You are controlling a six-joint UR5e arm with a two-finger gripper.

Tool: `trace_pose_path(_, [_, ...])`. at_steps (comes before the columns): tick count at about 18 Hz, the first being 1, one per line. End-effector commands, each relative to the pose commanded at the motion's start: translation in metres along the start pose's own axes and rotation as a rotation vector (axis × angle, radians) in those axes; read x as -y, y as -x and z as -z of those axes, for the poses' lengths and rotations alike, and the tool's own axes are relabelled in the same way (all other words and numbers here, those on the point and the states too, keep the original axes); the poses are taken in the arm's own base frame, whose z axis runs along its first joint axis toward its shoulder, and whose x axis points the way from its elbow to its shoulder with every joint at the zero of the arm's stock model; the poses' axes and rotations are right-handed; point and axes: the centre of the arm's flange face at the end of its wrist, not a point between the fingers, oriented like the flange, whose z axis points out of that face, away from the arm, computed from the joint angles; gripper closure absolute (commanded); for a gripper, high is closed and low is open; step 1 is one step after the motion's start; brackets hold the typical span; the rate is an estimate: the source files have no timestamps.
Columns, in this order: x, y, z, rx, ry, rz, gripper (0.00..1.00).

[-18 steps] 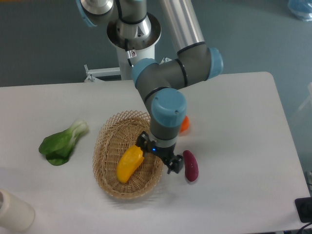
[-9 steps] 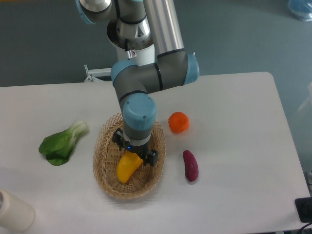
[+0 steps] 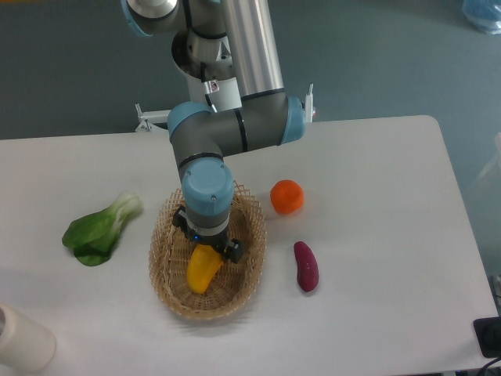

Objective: Pick up the mango from the basket
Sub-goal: 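Close the gripper around the yellow mango, then lift the mango out of the basket and carry it beside the sweet potato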

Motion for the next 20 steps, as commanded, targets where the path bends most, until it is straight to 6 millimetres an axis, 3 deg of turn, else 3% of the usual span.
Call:
trace_pose_path(2, [0.003,0.002,0.0,0.003,-0.003,0.044,0.51])
trace_pose_path(3, [0.004,0.002,0.003,0.006,-0.007,0.061,0.67])
trace_pose_path(4, [0.004,0.002,0.004,0.007,-0.01,0.064,0.76])
trace_pose_path(6, [0.005,0.002,0.009,0.009,-0.019,0.064,0.79])
trace_pose_path(12, [-0.001,0.025,0.056,0.063,-0.085,0.08,0.78])
trace_pose_path(14, [-0.002,0.045,0.078,0.101,-0.118,0.101,0.78])
trace_pose_path(17, [-0.015,0.074,0.095,0.125,-0.141,0.111,0.76])
trace_pose_path(20, [-0.04,0.112,0.108,0.15,-0.145,0.098,0.73])
